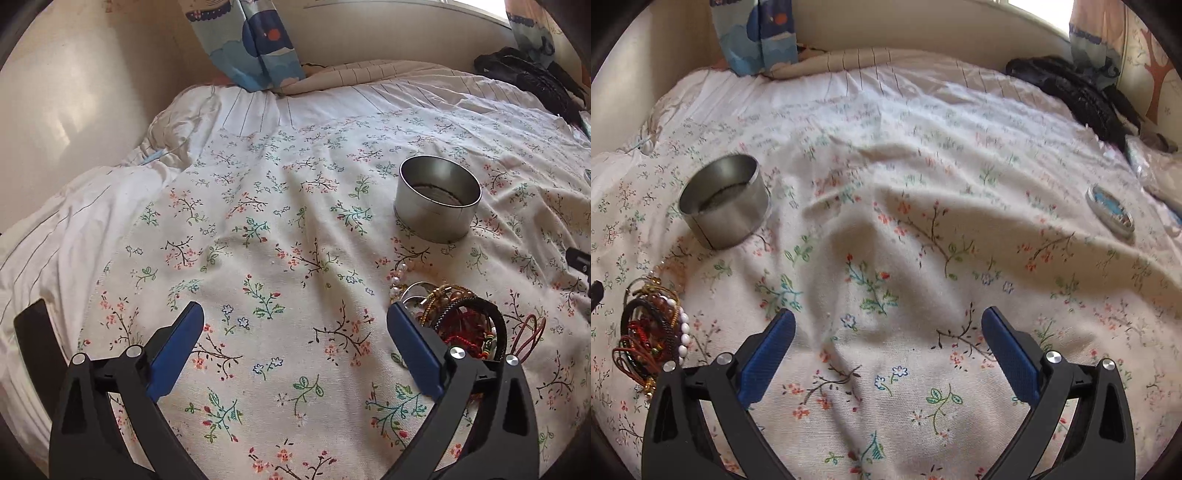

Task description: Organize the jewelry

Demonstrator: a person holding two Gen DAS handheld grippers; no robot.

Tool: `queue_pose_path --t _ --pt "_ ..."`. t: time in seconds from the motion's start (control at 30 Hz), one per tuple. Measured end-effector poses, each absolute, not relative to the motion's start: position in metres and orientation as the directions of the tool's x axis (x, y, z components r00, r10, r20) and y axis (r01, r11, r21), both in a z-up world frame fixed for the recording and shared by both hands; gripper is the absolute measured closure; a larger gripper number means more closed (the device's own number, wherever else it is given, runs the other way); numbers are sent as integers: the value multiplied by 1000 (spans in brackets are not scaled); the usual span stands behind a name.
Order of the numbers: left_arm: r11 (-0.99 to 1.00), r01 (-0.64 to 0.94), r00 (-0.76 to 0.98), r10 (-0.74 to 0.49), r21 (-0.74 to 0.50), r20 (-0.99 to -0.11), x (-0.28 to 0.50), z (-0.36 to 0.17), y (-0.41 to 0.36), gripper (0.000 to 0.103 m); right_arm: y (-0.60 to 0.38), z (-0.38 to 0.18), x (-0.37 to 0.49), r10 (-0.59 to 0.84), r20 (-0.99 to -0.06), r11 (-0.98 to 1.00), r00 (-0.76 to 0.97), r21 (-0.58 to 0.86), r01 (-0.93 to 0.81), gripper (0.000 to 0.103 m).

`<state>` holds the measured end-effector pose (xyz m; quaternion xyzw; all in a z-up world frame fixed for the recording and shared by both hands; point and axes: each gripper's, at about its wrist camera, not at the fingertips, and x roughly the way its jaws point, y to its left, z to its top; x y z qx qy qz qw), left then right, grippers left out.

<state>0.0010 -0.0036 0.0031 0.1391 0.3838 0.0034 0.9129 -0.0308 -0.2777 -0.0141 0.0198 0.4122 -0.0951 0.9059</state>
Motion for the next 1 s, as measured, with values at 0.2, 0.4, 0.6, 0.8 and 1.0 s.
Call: queue_pose_path --t 0.2,0.4,0.6,0.8,1.0 --pt "969 119 702 73 218 -708 -3 3 -4 8 -259 8 -48 -105 -685 991 721 -8 136 6" --pt "972 139 697 40 189 -716 -6 3 -7 8 -249 13 -56 -91 -659 995 747 -26 99 6" --pt "969 154 713 26 193 -701 -13 6 -11 8 -255 24 -67 -91 -622 995 777 -34 90 6" --pt "981 116 717 24 153 -697 -24 17 -1 8 -264 40 -89 -116 -601 992 791 -35 119 6" --pt "991 90 734 3 101 -680 -51 32 4 8 -268 47 -119 -109 -600 985 793 40 165 6"
